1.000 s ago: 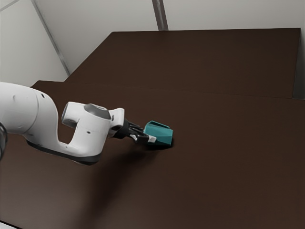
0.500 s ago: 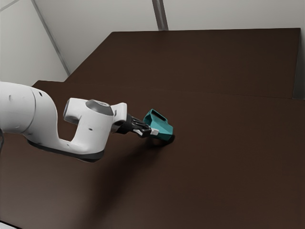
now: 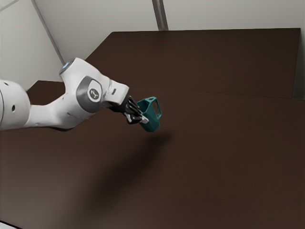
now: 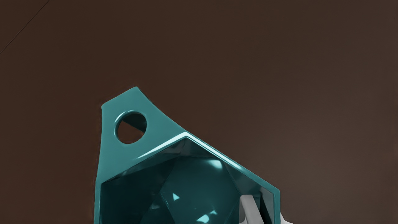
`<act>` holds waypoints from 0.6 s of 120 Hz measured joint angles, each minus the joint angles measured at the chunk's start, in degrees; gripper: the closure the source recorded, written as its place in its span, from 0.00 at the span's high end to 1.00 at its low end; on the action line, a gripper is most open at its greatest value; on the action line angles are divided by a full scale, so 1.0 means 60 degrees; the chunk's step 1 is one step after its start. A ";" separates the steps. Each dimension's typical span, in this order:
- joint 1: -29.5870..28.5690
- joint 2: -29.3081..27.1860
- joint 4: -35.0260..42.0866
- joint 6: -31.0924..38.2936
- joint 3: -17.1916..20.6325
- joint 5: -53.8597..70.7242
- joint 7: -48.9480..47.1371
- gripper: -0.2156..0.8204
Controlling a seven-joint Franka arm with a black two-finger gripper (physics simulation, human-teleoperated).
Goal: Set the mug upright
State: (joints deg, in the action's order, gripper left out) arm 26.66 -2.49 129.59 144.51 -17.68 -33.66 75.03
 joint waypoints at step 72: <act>-0.0145 -0.0686 0.0888 -0.1600 -0.0053 0.3395 -0.6566 0.03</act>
State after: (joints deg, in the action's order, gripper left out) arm 25.79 -6.60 134.92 134.91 -18.00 -13.29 35.63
